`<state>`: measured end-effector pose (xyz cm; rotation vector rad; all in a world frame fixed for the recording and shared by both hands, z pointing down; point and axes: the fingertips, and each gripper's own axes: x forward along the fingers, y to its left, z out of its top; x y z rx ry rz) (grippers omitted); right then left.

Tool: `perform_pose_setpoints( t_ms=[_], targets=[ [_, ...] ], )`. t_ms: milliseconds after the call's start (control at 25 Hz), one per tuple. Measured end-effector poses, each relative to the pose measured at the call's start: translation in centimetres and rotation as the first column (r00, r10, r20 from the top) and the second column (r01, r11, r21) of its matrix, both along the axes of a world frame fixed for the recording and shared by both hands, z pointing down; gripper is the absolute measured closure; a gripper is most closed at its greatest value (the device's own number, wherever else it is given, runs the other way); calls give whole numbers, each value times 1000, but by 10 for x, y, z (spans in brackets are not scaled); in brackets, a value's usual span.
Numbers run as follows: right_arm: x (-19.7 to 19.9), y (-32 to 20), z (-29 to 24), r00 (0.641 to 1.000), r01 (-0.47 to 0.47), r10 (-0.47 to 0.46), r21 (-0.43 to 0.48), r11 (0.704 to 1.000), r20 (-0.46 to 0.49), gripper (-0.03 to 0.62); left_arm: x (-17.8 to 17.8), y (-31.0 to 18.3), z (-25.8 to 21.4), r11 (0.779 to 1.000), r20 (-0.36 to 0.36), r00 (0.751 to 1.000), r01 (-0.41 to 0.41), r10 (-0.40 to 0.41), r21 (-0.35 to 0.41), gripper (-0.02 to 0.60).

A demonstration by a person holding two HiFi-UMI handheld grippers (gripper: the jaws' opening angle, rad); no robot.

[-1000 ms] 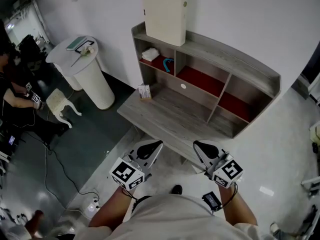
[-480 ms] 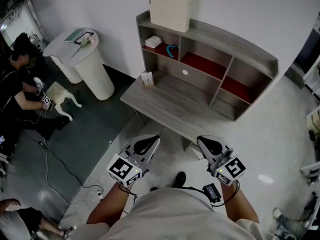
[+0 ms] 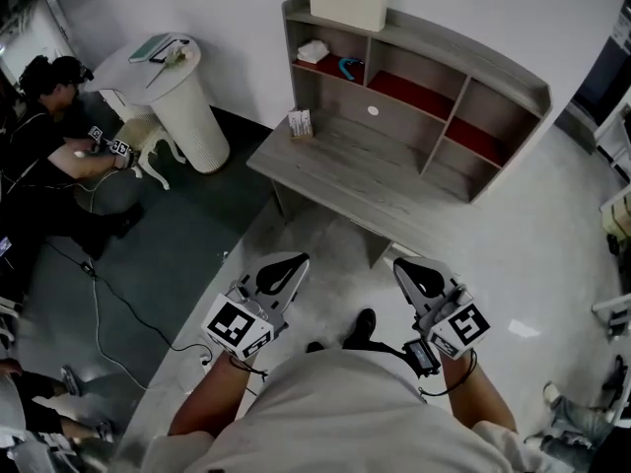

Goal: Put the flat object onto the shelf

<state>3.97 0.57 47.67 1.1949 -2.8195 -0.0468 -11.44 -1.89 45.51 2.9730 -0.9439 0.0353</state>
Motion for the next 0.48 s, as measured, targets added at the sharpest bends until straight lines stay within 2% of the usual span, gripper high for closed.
perform_pose_setpoints(
  t_ms=[200, 480],
  targets=[
    [-21, 25, 8, 1000, -13, 13, -2, 1000, -10, 574, -21, 20, 7, 1000, -13, 1000, -2, 2, 0, 566],
    [-35, 34, 13, 998, -67, 67, -6, 998, 4, 574, -45, 29, 5, 1000, -27, 1000, 2, -2, 1, 566]
  ],
)
